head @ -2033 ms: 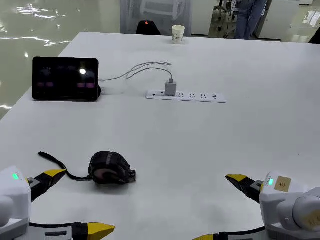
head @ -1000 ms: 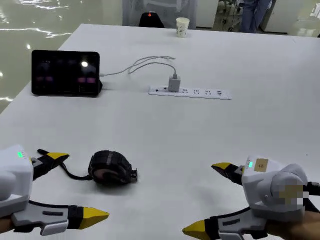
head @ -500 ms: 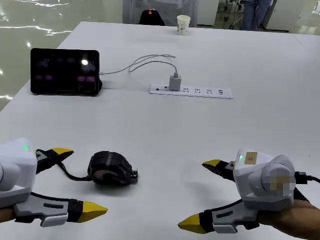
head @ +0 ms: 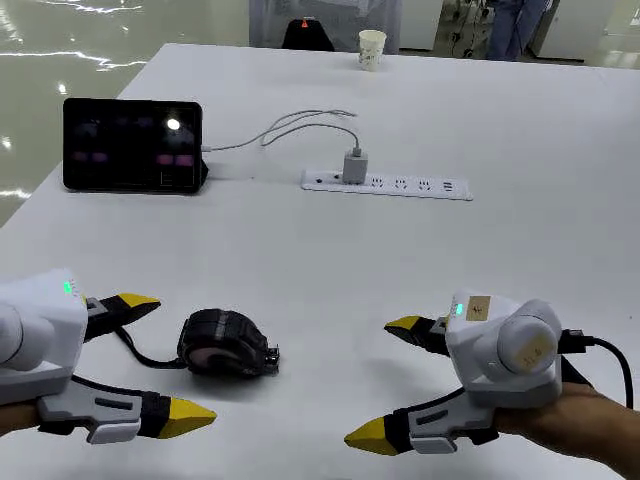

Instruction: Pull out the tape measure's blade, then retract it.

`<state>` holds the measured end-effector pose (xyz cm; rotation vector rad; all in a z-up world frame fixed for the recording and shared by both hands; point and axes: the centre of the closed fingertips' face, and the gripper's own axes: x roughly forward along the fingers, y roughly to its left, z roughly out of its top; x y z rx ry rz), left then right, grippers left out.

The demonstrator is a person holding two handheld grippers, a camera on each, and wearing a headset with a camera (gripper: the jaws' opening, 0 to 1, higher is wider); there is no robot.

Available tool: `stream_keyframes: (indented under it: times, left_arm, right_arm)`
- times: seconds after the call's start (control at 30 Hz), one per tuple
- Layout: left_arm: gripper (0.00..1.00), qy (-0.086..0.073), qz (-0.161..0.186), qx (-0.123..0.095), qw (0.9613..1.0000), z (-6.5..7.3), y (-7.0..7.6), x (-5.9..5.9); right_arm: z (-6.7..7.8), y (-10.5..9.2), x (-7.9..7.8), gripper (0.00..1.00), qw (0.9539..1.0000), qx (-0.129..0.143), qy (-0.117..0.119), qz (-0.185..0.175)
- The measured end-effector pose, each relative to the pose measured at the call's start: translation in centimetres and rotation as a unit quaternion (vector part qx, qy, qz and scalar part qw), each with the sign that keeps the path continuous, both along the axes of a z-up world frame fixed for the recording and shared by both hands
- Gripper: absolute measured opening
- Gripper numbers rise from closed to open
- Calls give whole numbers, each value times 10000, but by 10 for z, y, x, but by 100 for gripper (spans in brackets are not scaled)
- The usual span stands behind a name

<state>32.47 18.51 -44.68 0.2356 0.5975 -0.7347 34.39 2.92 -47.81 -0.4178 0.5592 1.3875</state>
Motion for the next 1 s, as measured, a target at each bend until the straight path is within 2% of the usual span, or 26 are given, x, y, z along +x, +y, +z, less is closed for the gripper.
stream_keyframes:
  times: [0.43,0.7,1.0]
  left_arm:
    - [74,58,-329,149,9993,-3,-2,13]
    - [67,129,-519,256,9982,-8,-3,16]
    - [58,242,-767,399,9960,-13,-4,20]
  right_arm:
    - [-3,23,9,71,9995,87,-54,285]
    - [-7,37,10,64,9984,45,-137,543]
    - [-12,52,11,51,9962,26,-220,843]
